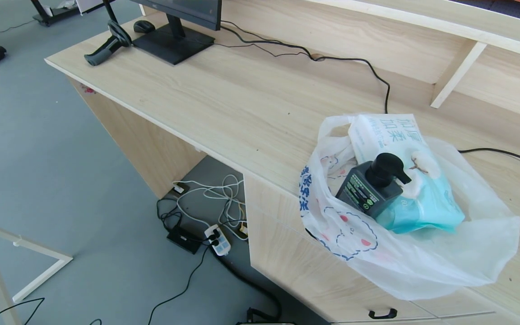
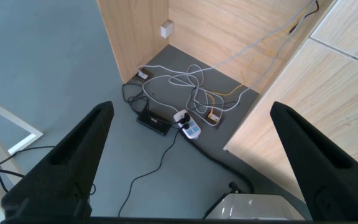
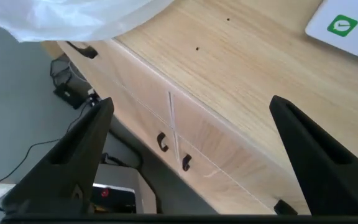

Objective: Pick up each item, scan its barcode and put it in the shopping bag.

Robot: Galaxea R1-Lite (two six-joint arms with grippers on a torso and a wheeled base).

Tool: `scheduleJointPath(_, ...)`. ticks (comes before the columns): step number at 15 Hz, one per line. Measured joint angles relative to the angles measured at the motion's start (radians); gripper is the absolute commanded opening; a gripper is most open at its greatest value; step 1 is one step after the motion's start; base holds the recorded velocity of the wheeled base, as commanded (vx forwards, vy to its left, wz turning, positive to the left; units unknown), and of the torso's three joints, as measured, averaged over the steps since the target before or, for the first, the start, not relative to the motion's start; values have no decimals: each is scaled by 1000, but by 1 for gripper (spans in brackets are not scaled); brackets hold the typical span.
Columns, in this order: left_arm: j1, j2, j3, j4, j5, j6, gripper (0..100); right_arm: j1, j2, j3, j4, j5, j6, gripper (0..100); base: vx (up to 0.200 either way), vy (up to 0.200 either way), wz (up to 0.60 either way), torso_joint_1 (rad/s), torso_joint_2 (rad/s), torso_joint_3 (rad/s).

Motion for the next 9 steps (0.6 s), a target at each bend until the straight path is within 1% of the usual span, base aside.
scheduleJointPath(2, -1, 0, 0, 0, 0, 1, 100, -31, 0, 2, 0, -27, 17, 100, 0, 0, 0, 0, 0, 0)
scheduleJointPath(4, -1, 0, 0, 1, 0, 2, 100, -88, 0, 2, 0, -36, 43, 100, 0, 0, 0, 0, 0, 0)
scheduleJointPath(5, -1, 0, 0, 1, 0, 2, 100, -130, 2, 2, -1, -36, 56, 100, 0, 0, 0, 0, 0, 0)
scheduleJointPath(7, 0, 0, 0, 0, 0, 2, 100, -248, 31, 2, -5, -35, 85, 100, 0, 0, 0, 0, 0, 0)
scheduleJointPath(9, 0, 0, 0, 2, 0, 6, 100, -372, 65, 2, -9, -29, 71, 100, 0, 0, 0, 0, 0, 0)
